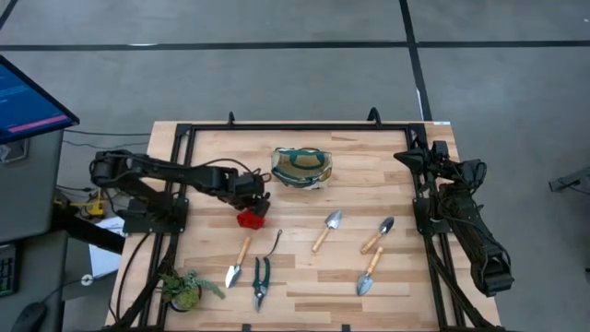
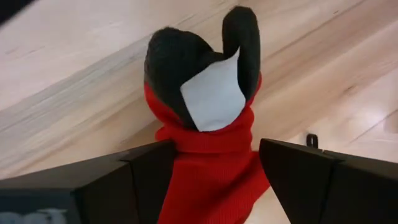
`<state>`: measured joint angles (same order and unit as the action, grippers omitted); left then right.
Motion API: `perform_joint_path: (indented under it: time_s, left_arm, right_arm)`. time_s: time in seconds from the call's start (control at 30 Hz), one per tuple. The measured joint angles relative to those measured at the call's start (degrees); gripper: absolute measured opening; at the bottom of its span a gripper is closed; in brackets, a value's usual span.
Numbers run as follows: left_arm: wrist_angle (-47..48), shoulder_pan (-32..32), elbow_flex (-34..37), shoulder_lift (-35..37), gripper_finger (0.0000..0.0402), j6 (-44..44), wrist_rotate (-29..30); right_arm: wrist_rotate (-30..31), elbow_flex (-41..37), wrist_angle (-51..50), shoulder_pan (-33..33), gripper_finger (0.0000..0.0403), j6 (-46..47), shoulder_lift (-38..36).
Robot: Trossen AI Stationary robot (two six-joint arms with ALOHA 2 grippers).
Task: Pick & Place Garden tools in Gardening bag
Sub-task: Put the red gloves into the white gardening bag
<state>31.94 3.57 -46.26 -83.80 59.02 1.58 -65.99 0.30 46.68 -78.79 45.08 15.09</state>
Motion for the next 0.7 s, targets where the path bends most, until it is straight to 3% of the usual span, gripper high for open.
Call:
perform_joint_path:
  time_s: [0.47, 0.53, 0.7]
  left_arm:
    - [-3.87, 0.15, -0.24, -8.82, 0.0213, -0.04, -1.16]
    - [-3.87, 0.04, -0.14, -8.15, 0.0176, -0.04, -1.09]
    - [-2.89, 0.04, 0.28, -0.27, 0.0032, 1.33, -0.37]
  right_arm:
    - [0.02, -0.02, 0.0, 0.01, 0.0, 0.0, 0.0]
    - [0.02, -0.01, 0.0, 0.01, 0.0, 0.0, -0.01]
    - [0.02, -0.02, 0.0, -0.01, 0.0, 0.0, 0.0]
